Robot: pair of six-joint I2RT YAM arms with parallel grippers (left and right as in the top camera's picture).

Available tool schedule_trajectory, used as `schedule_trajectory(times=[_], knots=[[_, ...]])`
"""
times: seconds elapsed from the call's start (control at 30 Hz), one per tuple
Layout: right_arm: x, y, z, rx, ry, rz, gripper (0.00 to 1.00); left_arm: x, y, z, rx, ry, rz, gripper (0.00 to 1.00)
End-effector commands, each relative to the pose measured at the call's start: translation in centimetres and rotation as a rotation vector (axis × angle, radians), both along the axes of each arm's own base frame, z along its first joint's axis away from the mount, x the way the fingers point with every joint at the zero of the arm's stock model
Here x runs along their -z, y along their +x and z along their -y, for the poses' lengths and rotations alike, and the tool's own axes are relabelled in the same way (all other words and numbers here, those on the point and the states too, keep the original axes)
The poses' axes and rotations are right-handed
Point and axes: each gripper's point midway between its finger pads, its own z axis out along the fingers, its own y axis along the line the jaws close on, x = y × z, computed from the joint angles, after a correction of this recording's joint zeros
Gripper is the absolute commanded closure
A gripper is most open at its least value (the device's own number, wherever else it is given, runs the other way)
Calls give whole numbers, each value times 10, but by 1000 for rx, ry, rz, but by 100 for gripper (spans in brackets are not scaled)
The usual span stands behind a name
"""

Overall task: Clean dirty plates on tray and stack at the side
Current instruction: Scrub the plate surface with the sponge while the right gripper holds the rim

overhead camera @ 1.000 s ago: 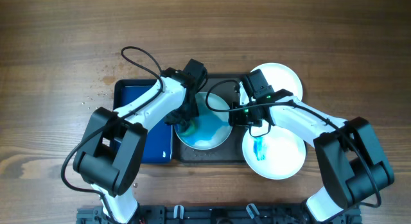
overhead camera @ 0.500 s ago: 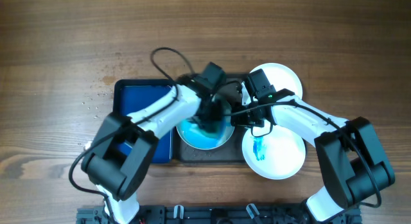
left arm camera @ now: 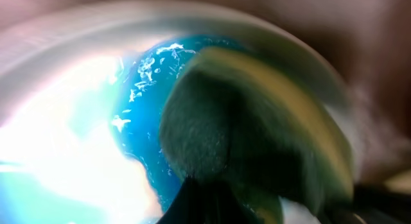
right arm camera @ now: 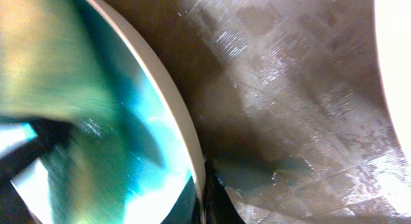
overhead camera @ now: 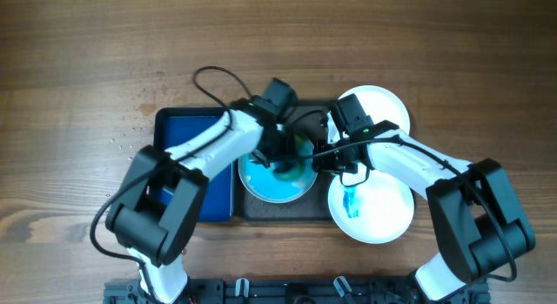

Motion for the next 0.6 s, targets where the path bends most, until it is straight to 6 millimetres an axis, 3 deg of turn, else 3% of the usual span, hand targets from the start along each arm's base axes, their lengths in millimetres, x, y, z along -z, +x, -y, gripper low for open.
schedule_trajectory(times=[0.0, 0.2, 0.47, 0.57], knots=[[6, -11, -3, -33, 8, -40, 96, 20, 15, -91, -163, 323, 19, 96], [6, -11, -3, -33, 8, -40, 96, 20, -6, -103, -141, 375, -66, 96], [6, -11, -3, -35, 8, -38, 96, 14, -52, -94, 75, 456, -182, 96], [6, -11, -3, -36, 8, -37, 96, 13, -63, -81, 174, 444, -195, 96]])
